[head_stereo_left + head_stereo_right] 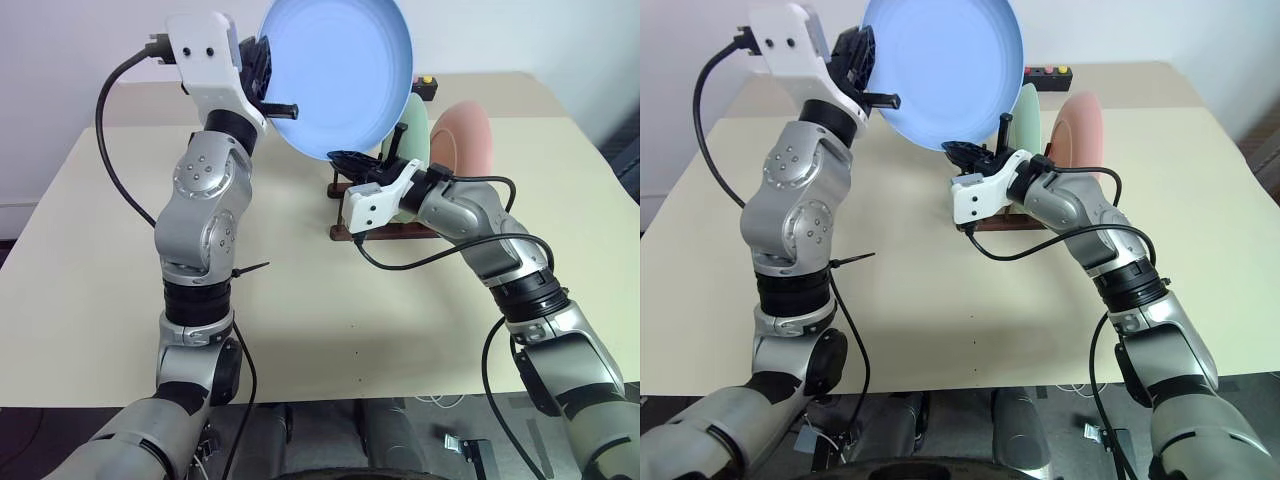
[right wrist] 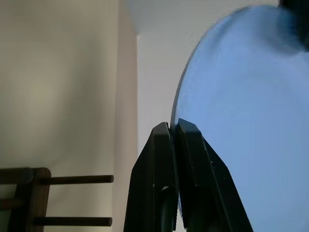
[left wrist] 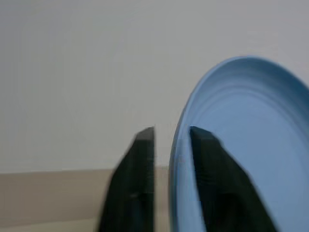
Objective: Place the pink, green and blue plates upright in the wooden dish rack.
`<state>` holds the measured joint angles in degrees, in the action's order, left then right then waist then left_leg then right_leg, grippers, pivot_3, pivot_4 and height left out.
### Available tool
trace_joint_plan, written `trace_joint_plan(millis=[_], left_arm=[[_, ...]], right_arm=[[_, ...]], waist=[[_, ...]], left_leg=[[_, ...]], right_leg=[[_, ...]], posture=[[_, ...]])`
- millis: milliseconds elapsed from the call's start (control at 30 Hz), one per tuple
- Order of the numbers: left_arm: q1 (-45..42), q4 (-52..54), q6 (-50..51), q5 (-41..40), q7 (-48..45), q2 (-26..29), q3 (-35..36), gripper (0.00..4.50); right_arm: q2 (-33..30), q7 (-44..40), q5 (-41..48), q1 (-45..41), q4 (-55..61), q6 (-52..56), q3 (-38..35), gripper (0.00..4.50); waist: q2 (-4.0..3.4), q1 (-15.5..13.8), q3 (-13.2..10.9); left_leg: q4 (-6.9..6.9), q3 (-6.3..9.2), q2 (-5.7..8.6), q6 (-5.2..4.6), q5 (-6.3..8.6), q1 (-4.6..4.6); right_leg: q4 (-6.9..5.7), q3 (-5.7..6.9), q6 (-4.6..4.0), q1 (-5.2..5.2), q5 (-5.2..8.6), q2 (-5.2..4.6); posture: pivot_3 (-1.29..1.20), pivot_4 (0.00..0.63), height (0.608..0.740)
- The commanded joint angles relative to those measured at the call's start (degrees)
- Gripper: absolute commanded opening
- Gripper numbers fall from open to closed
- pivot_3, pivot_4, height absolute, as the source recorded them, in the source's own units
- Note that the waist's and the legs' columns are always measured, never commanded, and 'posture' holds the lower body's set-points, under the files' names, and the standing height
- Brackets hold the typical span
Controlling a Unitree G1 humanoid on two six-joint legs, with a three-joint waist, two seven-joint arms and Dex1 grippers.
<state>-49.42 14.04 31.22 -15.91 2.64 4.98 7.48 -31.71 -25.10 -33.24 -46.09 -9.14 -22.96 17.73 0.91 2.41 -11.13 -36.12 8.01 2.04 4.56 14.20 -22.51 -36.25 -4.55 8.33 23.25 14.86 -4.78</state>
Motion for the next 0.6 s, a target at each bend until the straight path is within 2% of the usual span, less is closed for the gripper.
trace_joint_plan(millis=[33, 133, 333, 467, 600], left_arm=[[-2.4, 3.1, -3.1, -3.6, -0.4, -0.6, 3.7, 3.02], [-3.0, 3.2, -4.7, -6.1, 0.5, -0.7, 7.2, 4.46], [-3.4, 1.4, -9.1, -5.1, 5.6, 1.8, 13.4, 4.46], [-0.8, -0.6, -9.8, -2.1, 5.2, 7.3, 14.3, 4.46], [6.2, -5.2, -10.6, 1.3, 1.4, 14.0, 14.1, 4.46]], right_arm=[[-0.9, 1.4, -1.1, -1.4, 0.6, -1.2, -0.7, 0.00], [-1.3, 1.9, -1.9, -1.6, 0.3, -2.1, -0.7, 0.00], [-2.3, 3.1, -3.0, -2.7, -1.4, -5.1, -0.8, 0.00], [-2.3, 3.4, -1.9, -3.9, -1.5, -7.3, -1.4, 0.00], [-2.1, 2.9, 2.0, -5.3, -0.3, -11.2, -2.2, 0.00]], waist=[[0.00, 0.0, 0.0], [0.00, 0.1, 0.0], [0.01, 0.1, 0.0], [0.01, 0.1, 0.0], [0.00, 0.2, 0.0]], left_leg=[[-0.01, 0.00, 0.00, 0.00, 0.00, 0.00], [0.00, 0.00, 0.00, 0.00, 0.00, 0.00], [-0.01, -0.01, 0.00, 0.02, -0.01, 0.00], [0.00, -0.01, 0.00, 0.04, -0.02, 0.00], [0.02, -0.01, 0.00, 0.03, -0.02, 0.03]], right_leg=[[0.00, 0.00, 0.00, 0.00, 0.00, 0.00], [0.00, 0.00, 0.00, 0.00, 0.00, 0.00], [0.00, 0.00, 0.00, 0.00, 0.00, 0.00], [0.00, 0.00, 0.00, 0.00, 0.00, 0.01], [-0.01, -0.01, 0.00, 0.00, 0.00, 0.01]], posture=[[0.00, 0.150, 0.740], [0.00, 0.150, 0.740], [0.00, 0.150, 0.740], [0.00, 0.150, 0.740], [0.00, 0.150, 0.740]])
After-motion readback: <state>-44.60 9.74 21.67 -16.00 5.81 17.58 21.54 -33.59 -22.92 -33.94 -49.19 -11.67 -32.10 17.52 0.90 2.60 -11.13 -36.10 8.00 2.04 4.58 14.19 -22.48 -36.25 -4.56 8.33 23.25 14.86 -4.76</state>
